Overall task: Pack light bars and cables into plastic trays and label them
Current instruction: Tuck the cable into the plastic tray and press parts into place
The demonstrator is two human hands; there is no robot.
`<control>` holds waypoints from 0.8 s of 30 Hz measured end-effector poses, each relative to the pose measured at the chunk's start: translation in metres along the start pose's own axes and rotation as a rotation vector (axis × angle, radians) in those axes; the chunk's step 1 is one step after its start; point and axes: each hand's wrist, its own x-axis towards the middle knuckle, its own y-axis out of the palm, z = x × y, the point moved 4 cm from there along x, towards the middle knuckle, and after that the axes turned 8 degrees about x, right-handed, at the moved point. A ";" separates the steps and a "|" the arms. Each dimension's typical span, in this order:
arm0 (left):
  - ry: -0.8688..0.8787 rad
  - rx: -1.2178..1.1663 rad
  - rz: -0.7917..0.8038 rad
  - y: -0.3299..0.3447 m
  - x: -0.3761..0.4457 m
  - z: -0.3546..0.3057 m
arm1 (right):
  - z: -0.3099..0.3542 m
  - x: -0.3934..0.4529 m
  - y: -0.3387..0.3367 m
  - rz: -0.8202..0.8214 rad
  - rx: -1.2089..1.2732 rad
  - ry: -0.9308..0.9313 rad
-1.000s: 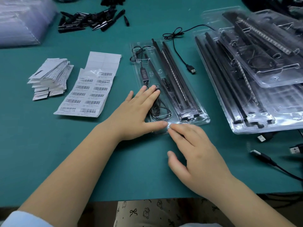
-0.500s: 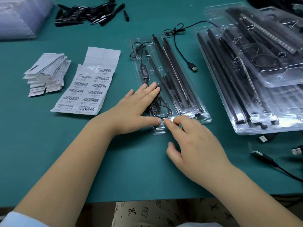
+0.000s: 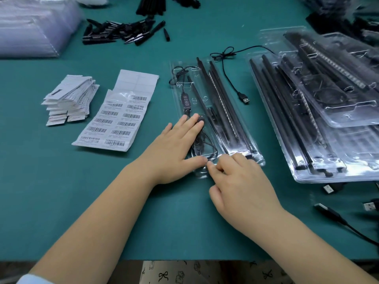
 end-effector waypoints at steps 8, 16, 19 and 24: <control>-0.005 -0.057 -0.060 -0.002 0.000 0.001 | -0.007 -0.012 0.003 -0.169 0.142 0.093; -0.024 -0.252 -0.211 -0.008 -0.003 -0.001 | -0.010 0.010 0.008 -0.002 0.041 0.157; -0.032 -0.283 -0.261 -0.017 -0.008 0.002 | -0.011 0.014 0.010 -0.021 -0.012 0.123; -0.372 -0.227 -0.629 -0.074 -0.030 0.064 | -0.009 0.010 0.014 -0.096 -0.048 0.080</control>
